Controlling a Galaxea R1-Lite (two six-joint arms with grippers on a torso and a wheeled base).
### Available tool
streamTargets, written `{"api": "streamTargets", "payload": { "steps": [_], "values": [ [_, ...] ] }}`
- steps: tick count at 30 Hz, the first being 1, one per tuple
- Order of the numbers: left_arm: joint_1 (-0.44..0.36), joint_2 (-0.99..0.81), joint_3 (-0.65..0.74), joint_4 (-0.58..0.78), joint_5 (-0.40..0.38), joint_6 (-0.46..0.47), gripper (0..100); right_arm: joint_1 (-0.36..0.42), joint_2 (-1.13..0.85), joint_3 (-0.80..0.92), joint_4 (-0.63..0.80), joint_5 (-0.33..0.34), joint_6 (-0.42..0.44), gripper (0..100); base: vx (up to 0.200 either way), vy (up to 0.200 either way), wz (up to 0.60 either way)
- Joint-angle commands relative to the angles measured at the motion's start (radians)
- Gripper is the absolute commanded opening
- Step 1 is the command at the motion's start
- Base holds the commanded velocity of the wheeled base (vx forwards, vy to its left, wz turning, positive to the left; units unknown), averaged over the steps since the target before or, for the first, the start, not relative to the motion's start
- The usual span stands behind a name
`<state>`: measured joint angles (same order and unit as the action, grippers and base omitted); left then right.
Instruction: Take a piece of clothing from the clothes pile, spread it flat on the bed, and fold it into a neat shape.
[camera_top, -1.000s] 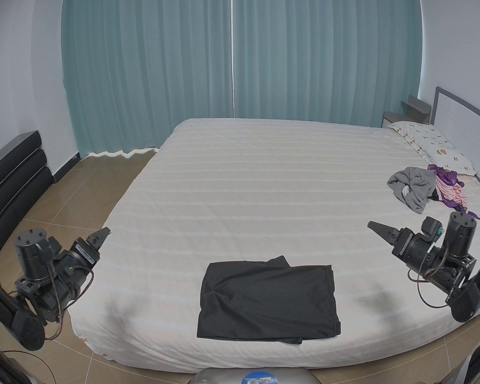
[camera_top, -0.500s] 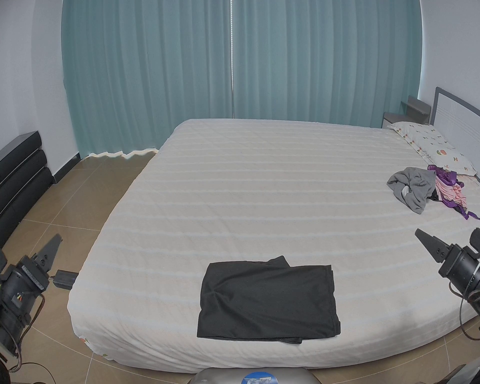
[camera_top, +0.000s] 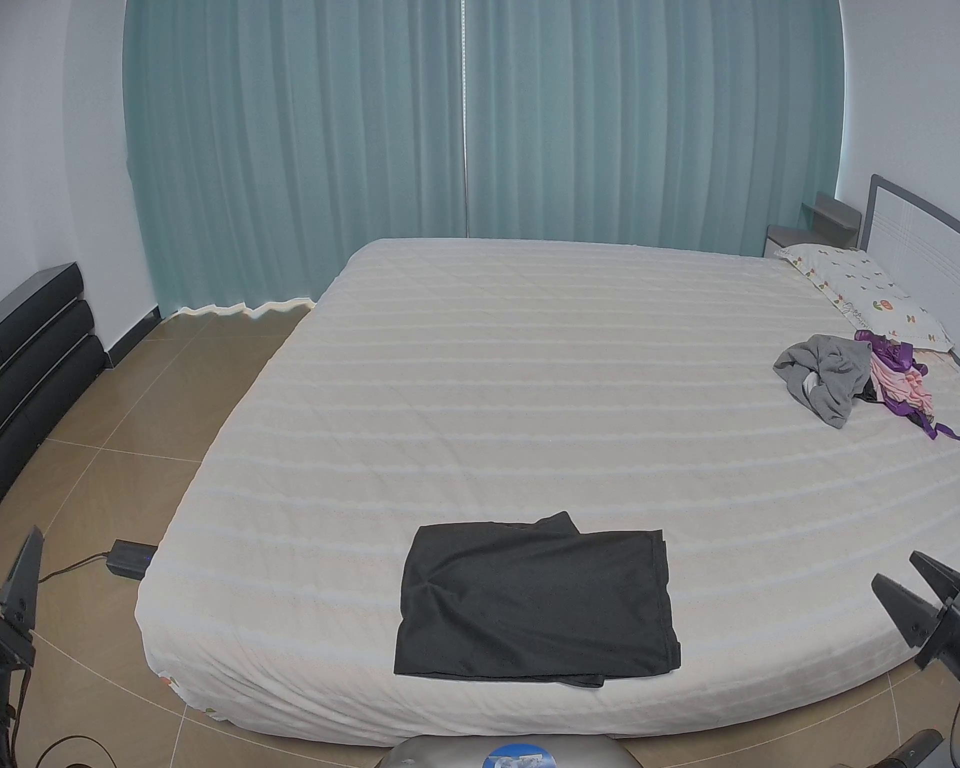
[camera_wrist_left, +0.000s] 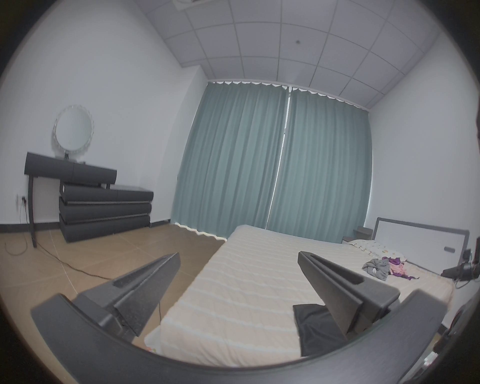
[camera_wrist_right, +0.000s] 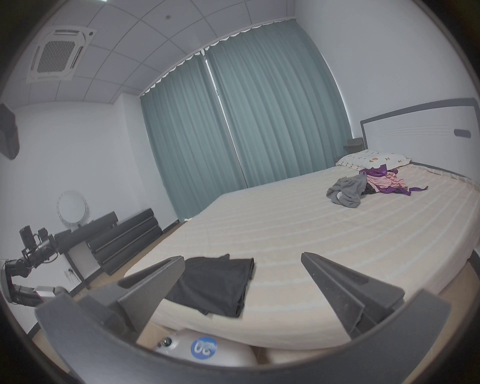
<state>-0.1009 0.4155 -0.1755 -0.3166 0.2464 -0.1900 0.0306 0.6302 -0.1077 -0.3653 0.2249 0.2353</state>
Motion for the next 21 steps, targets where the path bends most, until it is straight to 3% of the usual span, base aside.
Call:
{"api": "streamTargets", "payload": {
  "steps": [1,7,12,16,17,19,21],
  "values": [
    [0.107,-0.396,-0.032,0.28,0.007,0.181,100,0.015,-0.521,-0.233,0.621,0.01,-0.134,100,0.0,0.0,0.0],
    [0.102,-0.412,-0.039,0.303,0.007,0.198,100,-0.04,-0.629,-0.21,0.689,-0.019,-0.22,100,0.0,0.0,0.0],
    [0.102,-0.412,-0.033,0.243,0.008,0.251,100,-0.037,-0.629,-0.191,0.654,-0.162,-0.317,100,0.0,0.0,0.0],
    [0.102,-0.412,0.05,0.126,0.001,0.256,100,-0.037,-0.629,-0.107,0.46,-0.2,-0.329,100,0.0,0.0,0.0],
    [0.102,-0.412,0.133,0.045,-0.007,0.262,100,-0.037,-0.629,-0.006,0.282,-0.202,-0.35,100,0.0,0.0,0.0],
    [0.102,-0.412,0.176,-0.001,-0.013,0.285,100,-0.038,-0.629,0.108,0.066,-0.197,-0.426,100,0.0,0.0,0.0],
    [0.102,-0.412,0.174,0.004,-0.029,0.285,100,-0.037,-0.63,0.102,0.06,-0.19,-0.447,100,0.0,0.0,0.0]
  ]
}}
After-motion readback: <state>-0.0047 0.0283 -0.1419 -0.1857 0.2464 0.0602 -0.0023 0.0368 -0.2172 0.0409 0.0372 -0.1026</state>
